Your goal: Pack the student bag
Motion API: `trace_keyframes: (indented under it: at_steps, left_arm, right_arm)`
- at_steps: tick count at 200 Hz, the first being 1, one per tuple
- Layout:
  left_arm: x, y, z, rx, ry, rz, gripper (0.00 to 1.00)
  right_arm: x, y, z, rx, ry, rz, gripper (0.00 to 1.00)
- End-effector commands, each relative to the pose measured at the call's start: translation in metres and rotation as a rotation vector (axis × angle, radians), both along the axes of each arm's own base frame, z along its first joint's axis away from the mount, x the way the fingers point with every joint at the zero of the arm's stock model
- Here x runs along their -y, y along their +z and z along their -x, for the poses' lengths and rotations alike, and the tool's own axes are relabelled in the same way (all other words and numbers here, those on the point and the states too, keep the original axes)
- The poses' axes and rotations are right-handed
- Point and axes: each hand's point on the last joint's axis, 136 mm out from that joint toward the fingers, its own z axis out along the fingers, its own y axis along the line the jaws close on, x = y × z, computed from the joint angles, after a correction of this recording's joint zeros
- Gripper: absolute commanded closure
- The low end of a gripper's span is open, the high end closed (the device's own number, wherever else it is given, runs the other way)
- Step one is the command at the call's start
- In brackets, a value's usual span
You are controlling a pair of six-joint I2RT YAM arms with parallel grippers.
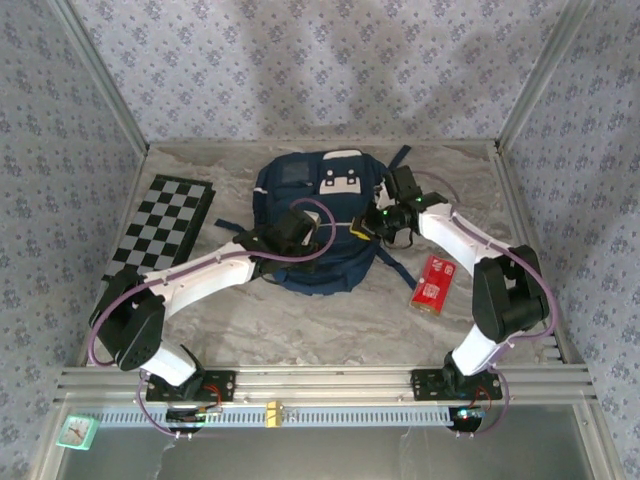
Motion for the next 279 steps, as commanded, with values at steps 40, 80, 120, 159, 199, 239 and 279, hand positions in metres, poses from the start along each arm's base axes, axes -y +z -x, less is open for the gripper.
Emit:
trace_keyframes:
  at_steps: [40, 80, 120, 159, 199, 239, 279]
  left_arm:
    - [-0.016, 0.003, 0.014, 0.037, -0.006, -0.108, 1.0]
    - [-0.071, -0.011, -0.003, 0.08, 0.096, -0.221, 1.0]
    - [-0.104, -0.01, -0.028, 0.19, 0.164, -0.211, 1.0]
    - [-0.118, -0.012, -0.047, 0.246, 0.181, -0.214, 1.0]
    - [-0.068, -0.003, -0.043, 0.282, -0.044, -0.058, 1.0]
    - [-0.019, -0.001, -0.028, 0.283, -0.189, -0.028, 1.0]
    - [-0.007, 0.006, -0.031, 0.283, -0.201, -0.01, 1.0]
  right_arm:
    - [0.055, 0.032, -0.05, 0.141, -0.034, 0.04, 1.0]
    - [0.064, 0.041, -0.06, 0.142, 0.057, 0.059, 1.0]
    - [0.073, 0.038, -0.068, 0.159, 0.068, 0.06, 1.0]
    - [0.084, 0.038, -0.074, 0.173, 0.068, 0.072, 1.0]
    - [0.078, 0.046, -0.088, 0.155, 0.0, -0.04, 0.92]
    - [0.047, 0.074, -0.065, 0.173, -0.05, -0.192, 0.54]
    - [0.041, 0.046, -0.042, 0.102, -0.153, -0.132, 0.47]
